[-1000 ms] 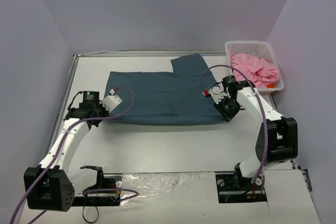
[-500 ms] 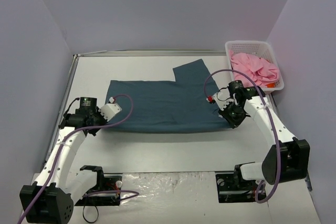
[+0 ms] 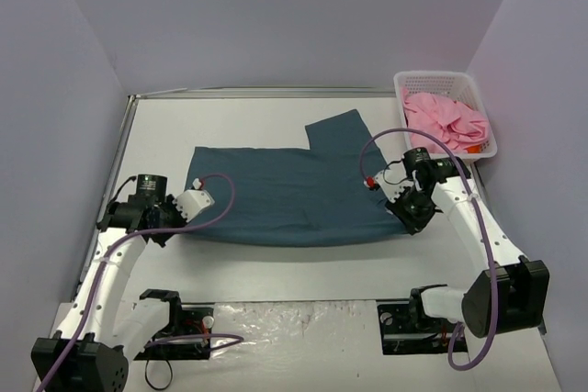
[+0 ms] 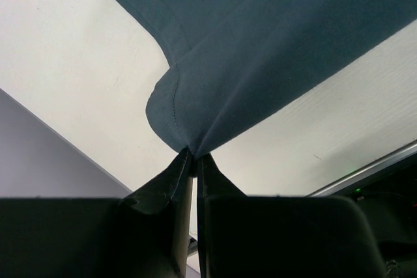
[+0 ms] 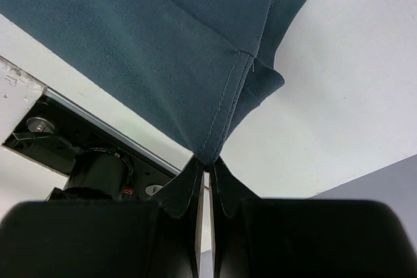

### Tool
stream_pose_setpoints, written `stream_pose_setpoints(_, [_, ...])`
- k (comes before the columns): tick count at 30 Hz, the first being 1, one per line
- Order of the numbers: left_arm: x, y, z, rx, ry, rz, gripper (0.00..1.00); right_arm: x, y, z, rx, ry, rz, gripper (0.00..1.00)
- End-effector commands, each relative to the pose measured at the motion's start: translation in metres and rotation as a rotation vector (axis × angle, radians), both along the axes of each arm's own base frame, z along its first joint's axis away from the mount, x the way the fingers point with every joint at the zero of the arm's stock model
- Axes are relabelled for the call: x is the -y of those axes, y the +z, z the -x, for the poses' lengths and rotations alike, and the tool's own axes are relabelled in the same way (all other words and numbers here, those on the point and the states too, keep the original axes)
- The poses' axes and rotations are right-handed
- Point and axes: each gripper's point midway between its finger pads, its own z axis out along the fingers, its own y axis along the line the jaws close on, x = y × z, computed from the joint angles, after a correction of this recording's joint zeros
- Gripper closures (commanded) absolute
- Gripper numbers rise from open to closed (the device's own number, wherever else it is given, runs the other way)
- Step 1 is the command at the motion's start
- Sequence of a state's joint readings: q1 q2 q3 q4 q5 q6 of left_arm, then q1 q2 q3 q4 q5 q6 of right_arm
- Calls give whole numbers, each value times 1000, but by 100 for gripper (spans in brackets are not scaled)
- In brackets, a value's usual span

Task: Fold and stack the t-shirts
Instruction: Fold the flattened tshirt in 1/3 of the way

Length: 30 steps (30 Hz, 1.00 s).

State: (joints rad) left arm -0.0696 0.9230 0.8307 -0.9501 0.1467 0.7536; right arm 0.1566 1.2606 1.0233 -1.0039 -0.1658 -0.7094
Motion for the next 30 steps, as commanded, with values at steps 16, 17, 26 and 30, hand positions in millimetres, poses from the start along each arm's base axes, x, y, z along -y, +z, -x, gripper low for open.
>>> stream_pose_setpoints(16, [2, 11, 32, -68, -108, 1, 98, 8, 15, 36, -60, 19, 10, 100])
stream_pose_setpoints(17, [3, 10, 34, -79, -117, 5, 98, 8, 16, 36, -60, 19, 10, 100])
stream_pose_setpoints(26, [9, 12, 39, -77, -161, 25, 72, 5, 16, 38, -72, 28, -4, 59])
stream_pose_setpoints(30, [12, 9, 44, -119, -197, 36, 66, 7, 15, 35, -75, 32, 5, 46])
